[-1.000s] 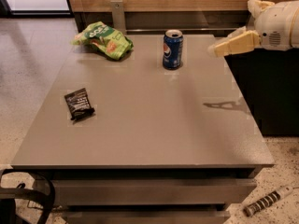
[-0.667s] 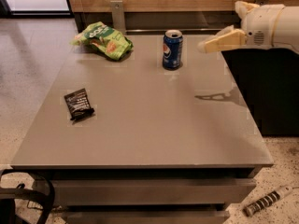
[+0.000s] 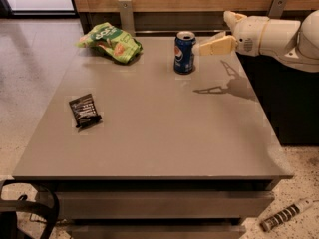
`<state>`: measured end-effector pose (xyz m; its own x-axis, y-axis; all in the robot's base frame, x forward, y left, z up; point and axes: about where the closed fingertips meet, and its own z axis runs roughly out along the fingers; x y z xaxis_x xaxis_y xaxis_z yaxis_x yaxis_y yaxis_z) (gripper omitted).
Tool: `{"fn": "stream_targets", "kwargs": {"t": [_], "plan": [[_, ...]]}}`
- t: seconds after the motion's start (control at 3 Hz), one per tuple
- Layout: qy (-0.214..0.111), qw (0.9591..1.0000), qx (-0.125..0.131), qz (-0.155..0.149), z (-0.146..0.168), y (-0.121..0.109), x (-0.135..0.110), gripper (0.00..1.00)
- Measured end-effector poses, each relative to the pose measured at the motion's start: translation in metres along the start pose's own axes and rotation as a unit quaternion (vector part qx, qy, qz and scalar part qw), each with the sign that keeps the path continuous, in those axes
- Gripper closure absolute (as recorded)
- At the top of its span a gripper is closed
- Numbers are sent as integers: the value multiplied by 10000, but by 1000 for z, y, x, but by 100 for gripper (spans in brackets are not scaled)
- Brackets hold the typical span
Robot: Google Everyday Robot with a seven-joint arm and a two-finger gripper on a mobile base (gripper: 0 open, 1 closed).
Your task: Knock pepsi can over
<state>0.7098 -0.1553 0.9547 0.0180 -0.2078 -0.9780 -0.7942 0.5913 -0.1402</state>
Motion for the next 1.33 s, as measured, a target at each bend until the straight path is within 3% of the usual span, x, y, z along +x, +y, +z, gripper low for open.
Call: {"fn": "stream_targets", "kwargs": {"t": [1.33], "plan": [[-201,9963,-315,780,70,-15,67,0]]}}
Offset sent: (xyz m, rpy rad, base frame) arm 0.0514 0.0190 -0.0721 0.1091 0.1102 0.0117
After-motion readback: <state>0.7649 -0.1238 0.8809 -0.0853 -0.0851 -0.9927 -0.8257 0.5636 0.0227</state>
